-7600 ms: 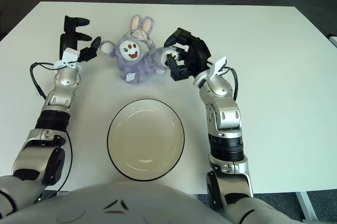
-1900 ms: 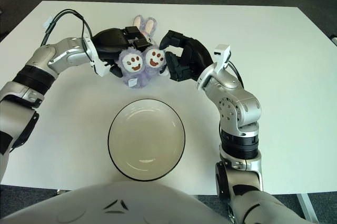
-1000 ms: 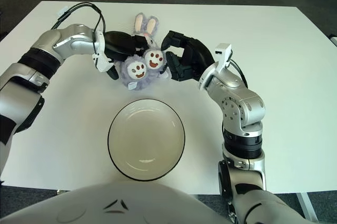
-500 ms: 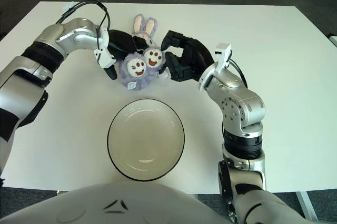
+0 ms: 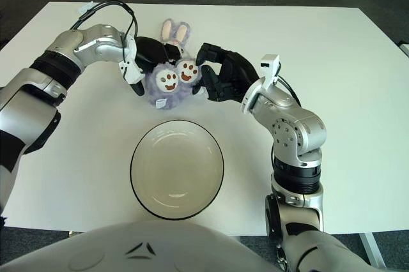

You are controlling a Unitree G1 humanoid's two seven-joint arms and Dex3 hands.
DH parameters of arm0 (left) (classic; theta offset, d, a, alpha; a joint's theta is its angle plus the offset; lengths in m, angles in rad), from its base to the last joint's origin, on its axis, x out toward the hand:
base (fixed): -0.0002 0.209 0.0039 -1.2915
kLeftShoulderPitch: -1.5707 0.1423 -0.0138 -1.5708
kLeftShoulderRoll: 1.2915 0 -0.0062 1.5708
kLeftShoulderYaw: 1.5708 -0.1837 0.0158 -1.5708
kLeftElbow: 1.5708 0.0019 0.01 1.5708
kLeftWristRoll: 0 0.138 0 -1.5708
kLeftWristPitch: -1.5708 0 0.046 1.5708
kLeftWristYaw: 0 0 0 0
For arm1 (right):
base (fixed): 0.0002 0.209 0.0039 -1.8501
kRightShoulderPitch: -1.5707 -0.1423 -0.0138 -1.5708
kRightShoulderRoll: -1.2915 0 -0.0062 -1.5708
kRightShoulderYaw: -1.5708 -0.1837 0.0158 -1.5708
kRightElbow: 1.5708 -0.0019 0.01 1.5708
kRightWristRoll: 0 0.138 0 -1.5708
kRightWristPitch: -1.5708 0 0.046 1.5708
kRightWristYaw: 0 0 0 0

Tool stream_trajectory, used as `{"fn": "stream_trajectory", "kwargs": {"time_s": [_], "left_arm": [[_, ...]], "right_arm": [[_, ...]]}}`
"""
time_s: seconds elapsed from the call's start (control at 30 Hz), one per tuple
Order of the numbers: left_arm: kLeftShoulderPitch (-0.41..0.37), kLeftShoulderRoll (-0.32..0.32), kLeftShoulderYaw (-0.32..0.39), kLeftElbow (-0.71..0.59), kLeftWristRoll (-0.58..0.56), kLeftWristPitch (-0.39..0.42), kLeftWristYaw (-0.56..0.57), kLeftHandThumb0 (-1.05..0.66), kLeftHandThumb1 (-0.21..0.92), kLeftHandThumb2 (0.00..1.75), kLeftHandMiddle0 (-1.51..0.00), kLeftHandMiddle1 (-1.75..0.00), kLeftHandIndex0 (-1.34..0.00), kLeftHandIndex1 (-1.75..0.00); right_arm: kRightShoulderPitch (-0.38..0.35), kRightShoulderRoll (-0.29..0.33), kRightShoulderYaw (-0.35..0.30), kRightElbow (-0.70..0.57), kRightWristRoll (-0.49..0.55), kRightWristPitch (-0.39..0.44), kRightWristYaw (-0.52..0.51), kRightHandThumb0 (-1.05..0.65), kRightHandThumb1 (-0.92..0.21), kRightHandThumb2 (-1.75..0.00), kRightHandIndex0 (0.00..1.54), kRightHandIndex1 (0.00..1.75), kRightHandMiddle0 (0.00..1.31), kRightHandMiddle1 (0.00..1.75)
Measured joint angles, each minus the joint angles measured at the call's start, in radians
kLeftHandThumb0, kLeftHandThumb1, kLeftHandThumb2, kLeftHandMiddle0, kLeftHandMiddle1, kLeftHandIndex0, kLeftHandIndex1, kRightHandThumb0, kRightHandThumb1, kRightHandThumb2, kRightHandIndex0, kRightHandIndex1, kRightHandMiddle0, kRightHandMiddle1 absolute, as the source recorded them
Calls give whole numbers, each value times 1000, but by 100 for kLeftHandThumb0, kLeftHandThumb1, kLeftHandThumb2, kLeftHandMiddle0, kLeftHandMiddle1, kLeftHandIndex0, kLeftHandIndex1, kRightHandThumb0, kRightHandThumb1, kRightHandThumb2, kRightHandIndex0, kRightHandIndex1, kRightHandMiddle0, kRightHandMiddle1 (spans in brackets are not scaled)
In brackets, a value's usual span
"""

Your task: Put the doll into the plate.

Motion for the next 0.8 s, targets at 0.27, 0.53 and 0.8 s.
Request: {"fn": "stream_trajectory", "kwargs": {"time_s": [0.27, 0.53, 0.8], "left_arm": [[4, -9, -42, 21, 101, 31, 176, -2, 15, 130, 0, -127, 0, -87], [3, -17, -84, 42, 149, 58, 273, 4, 20, 139, 0, -134, 0, -128], [-4, -25, -107, 52, 161, 71, 292, 4, 21, 142, 0, -119, 0, -148]], "right_arm": [[0, -3, -23, -9, 59, 0, 20, -1, -17, -146, 76, 169, 49, 170], [-2, -40, -49, -12, 135, 20, 51, -1, -16, -143, 72, 174, 62, 153], [-13, -71, -81, -7, 213, 68, 54, -1, -23, -137, 59, 175, 62, 158]]}}
